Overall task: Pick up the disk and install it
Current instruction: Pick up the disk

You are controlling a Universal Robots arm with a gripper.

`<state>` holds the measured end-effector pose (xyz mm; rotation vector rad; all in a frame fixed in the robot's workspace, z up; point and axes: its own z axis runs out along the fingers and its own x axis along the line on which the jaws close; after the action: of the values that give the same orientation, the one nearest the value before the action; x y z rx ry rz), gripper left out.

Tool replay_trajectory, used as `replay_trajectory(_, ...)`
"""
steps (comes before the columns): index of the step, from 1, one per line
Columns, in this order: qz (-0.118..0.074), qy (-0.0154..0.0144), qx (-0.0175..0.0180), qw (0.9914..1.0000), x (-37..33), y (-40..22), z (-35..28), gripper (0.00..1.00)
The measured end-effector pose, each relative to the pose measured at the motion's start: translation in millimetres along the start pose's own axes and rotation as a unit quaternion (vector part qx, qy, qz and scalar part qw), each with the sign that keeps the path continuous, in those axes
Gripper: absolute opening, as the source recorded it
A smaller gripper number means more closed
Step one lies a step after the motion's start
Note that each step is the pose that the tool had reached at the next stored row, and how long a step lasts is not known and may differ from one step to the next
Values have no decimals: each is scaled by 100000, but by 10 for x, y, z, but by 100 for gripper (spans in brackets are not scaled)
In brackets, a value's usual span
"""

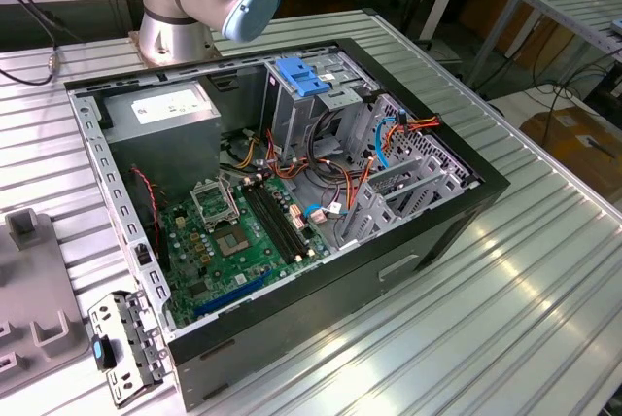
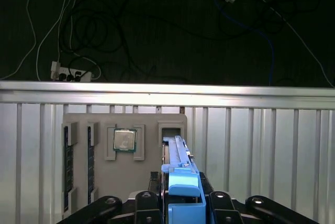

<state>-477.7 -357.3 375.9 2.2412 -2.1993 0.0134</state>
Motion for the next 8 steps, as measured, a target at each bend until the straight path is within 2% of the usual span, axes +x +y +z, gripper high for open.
replay_trajectory(8, 2, 0, 0, 100000, 0, 0, -19, 37)
